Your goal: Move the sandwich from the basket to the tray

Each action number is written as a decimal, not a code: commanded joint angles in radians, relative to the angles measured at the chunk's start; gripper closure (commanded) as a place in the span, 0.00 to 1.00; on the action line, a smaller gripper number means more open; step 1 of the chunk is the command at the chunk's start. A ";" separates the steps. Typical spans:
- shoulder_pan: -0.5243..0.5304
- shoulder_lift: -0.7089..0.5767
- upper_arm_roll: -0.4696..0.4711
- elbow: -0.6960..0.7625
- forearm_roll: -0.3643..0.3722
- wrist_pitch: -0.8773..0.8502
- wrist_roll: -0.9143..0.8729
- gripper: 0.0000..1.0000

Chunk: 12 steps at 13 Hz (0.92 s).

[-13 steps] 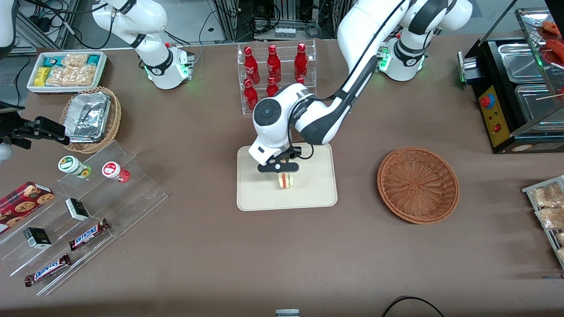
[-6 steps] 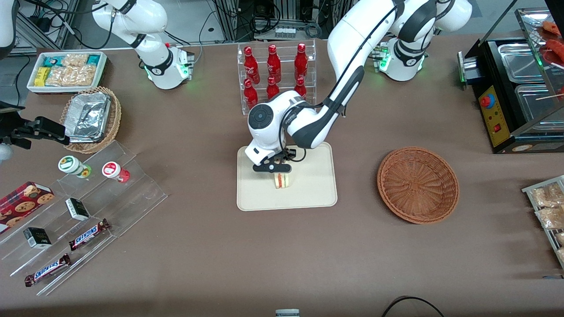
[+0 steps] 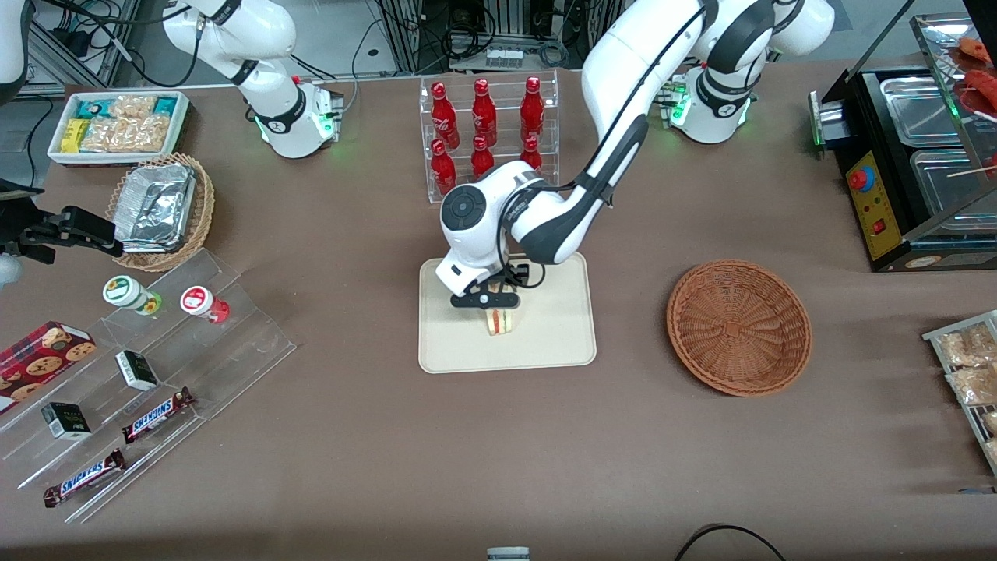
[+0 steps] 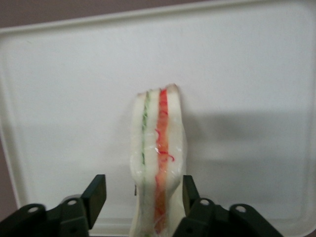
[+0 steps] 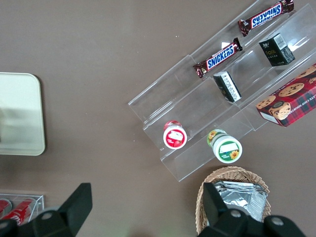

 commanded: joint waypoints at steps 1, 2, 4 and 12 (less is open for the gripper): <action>0.065 -0.158 0.001 -0.016 -0.006 -0.129 -0.022 0.00; 0.098 -0.206 0.001 -0.018 -0.007 -0.183 -0.046 0.00; 0.155 -0.293 0.001 -0.021 -0.007 -0.266 -0.057 0.00; 0.447 -0.504 0.000 -0.077 -0.039 -0.449 0.137 0.00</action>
